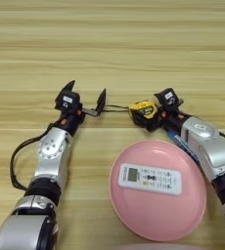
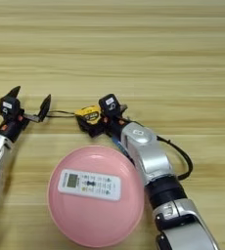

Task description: Move the objects on the table

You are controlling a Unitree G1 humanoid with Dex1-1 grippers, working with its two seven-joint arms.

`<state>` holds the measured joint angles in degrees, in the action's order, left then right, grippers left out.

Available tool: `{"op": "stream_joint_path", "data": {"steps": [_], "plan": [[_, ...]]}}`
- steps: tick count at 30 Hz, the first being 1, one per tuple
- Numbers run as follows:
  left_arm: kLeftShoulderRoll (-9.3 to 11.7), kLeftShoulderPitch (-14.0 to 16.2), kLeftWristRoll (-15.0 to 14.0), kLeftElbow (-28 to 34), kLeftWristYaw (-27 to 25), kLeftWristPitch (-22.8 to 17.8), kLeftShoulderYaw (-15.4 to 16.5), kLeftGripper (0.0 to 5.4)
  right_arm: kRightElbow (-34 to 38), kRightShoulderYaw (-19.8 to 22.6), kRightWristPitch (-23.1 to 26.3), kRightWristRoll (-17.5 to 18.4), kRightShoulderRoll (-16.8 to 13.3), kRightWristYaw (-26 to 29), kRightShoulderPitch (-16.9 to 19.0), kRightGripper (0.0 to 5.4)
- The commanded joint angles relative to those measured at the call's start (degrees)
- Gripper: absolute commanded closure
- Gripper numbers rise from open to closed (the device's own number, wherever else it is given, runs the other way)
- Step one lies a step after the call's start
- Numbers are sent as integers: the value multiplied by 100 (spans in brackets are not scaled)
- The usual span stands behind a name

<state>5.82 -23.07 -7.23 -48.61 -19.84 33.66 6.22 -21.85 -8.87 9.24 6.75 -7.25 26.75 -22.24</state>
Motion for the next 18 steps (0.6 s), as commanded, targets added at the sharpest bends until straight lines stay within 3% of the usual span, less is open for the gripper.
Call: {"op": "stream_joint_path", "data": {"steps": [1, 3, 8, 18], "plan": [[-9, -160, -47, -177, 314, -222, 155, 2, -203, -17, 72, -136, -23, -10, -31, 0], [-10, -185, -19, -224, 460, -286, 202, 2, -201, -37, 112, -140, -18, 49, -15, 0], [-8, -252, 75, -326, 843, -527, 262, 0, -122, -113, 283, -124, -21, 232, 40, 64], [-12, -257, 127, -321, 946, -522, 207, 0, -112, -51, 313, -119, -1, 272, 4, 69]]}}
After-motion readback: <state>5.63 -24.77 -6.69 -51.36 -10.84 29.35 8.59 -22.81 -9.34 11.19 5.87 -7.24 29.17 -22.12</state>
